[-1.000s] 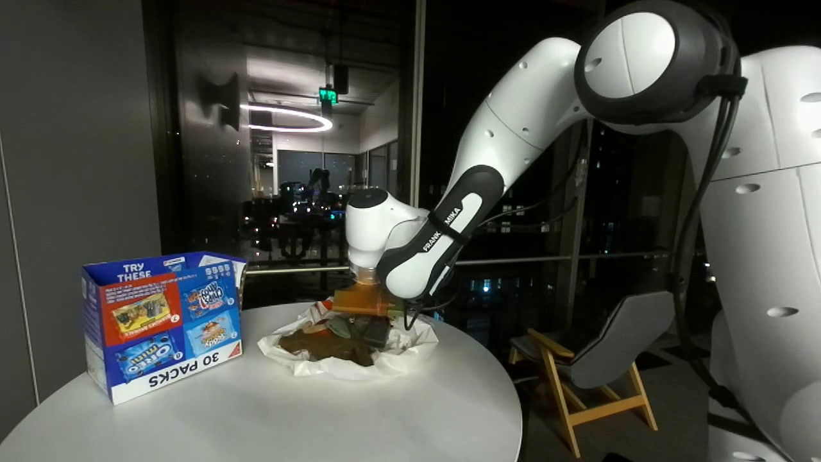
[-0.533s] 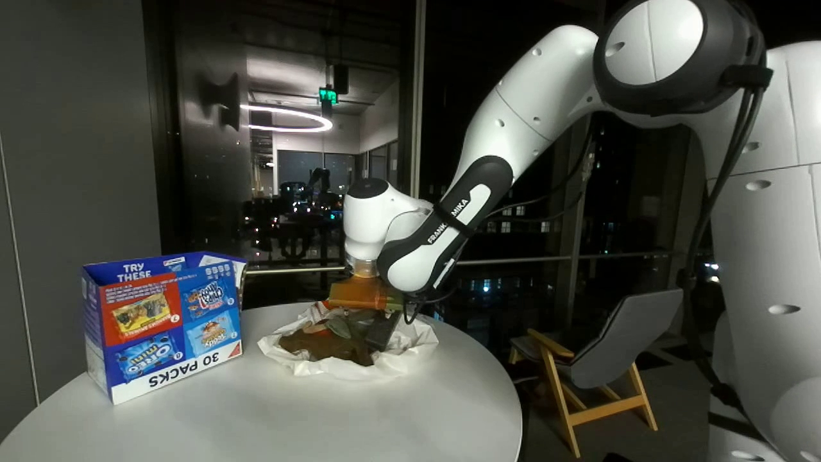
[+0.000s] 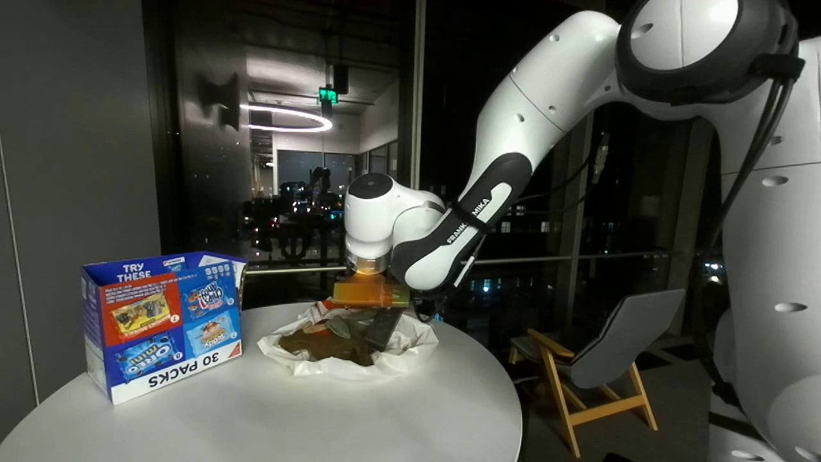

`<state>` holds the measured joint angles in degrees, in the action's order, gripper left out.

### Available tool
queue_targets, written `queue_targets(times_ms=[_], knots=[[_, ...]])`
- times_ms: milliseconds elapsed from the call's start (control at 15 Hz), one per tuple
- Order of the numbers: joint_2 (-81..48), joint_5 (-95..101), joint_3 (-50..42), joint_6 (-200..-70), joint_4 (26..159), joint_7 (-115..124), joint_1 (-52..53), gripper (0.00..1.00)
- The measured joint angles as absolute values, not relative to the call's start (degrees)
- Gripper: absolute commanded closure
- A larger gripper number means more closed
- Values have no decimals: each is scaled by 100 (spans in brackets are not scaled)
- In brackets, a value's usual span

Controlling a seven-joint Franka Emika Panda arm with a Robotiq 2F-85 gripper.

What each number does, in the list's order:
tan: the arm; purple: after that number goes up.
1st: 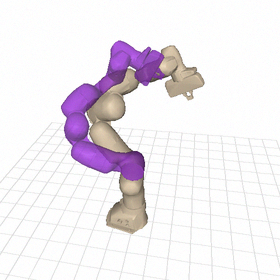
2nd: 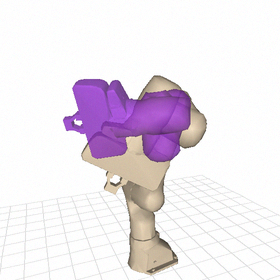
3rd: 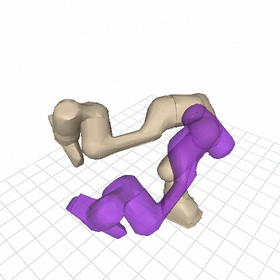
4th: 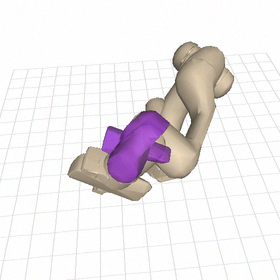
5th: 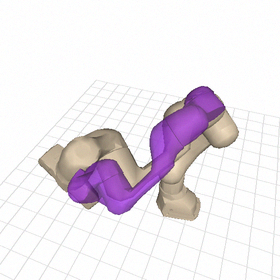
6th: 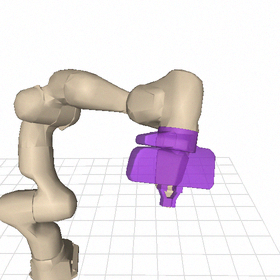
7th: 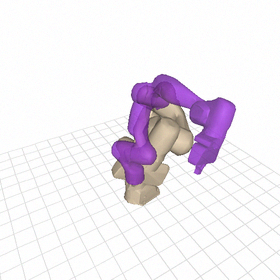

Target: Put the items on the table inside the plastic bag except for the blue box

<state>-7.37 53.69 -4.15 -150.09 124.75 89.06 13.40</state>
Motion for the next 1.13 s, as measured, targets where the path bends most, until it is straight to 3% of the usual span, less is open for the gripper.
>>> queue_targets(times_ms=[333,1133], knots=[[-275,3628,98,-14858,13045,7716,1088,0],[995,2526,319,-14781,14153,6998,795,0]])
